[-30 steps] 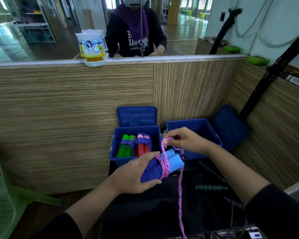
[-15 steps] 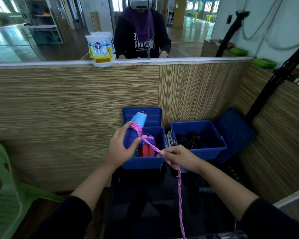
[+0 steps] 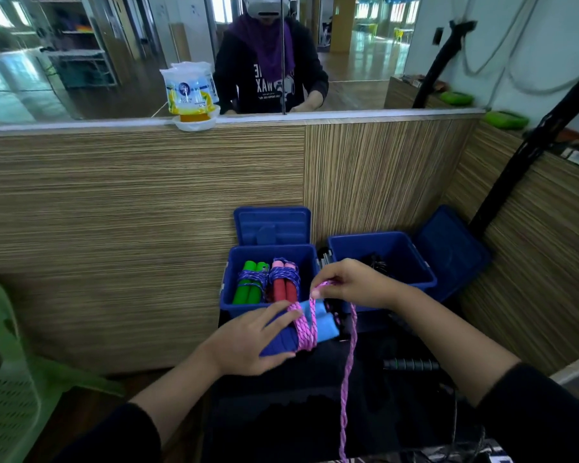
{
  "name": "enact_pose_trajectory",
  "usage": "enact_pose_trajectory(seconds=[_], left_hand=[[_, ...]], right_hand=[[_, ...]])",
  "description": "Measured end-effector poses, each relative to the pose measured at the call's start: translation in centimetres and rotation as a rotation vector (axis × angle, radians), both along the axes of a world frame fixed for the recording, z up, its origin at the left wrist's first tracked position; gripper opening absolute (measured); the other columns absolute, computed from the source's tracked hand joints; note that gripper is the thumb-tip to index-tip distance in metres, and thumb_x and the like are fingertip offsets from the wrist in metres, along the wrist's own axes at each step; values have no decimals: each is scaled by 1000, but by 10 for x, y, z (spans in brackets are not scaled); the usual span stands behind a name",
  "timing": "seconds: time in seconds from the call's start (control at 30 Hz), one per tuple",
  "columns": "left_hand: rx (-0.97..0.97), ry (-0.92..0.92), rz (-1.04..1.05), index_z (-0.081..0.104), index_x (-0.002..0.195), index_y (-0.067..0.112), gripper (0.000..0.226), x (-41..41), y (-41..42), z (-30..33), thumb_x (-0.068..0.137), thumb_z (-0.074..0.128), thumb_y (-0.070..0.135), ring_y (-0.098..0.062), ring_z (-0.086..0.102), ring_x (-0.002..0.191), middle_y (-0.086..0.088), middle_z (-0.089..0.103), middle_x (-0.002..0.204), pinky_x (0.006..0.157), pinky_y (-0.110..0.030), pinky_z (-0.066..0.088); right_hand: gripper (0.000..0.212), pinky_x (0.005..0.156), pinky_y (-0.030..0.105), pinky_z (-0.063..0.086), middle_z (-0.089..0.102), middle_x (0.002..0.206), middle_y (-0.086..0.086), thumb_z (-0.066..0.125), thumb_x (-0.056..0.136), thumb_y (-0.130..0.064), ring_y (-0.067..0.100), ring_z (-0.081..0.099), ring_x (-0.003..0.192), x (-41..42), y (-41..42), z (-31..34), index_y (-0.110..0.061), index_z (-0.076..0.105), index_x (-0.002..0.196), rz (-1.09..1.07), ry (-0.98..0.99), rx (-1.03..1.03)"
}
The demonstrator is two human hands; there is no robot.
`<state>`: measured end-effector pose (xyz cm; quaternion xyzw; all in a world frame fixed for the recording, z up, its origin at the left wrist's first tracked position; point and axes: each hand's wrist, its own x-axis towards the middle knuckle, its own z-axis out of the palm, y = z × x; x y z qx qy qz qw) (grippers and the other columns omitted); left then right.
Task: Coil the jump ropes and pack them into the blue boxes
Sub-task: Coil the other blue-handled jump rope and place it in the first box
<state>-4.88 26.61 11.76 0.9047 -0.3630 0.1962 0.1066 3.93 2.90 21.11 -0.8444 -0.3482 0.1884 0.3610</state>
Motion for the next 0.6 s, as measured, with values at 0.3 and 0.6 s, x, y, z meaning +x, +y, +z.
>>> enact_pose_trajectory(seconds=[0.3, 0.6], left_hand=[[-399, -12, 23, 25, 148, 27, 65, -2, -7, 44, 93, 55, 46, -22, 52, 122, -10, 41, 140, 99, -31, 46], [-569, 60, 670, 29, 147, 35, 70, 40, 39, 14, 84, 46, 59, -28, 61, 101, -6, 48, 129, 79, -37, 52]], right_hand=[[20, 58, 29, 41, 59, 61, 3, 62, 88, -18, 15, 47, 53, -6, 15, -32, -16, 68, 69, -155, 565, 503], [21, 64, 26, 39, 52, 69, -4, 48, 97, -30, 10, 48, 64, -50, 25, -55, -13, 58, 94, 59, -55, -95]])
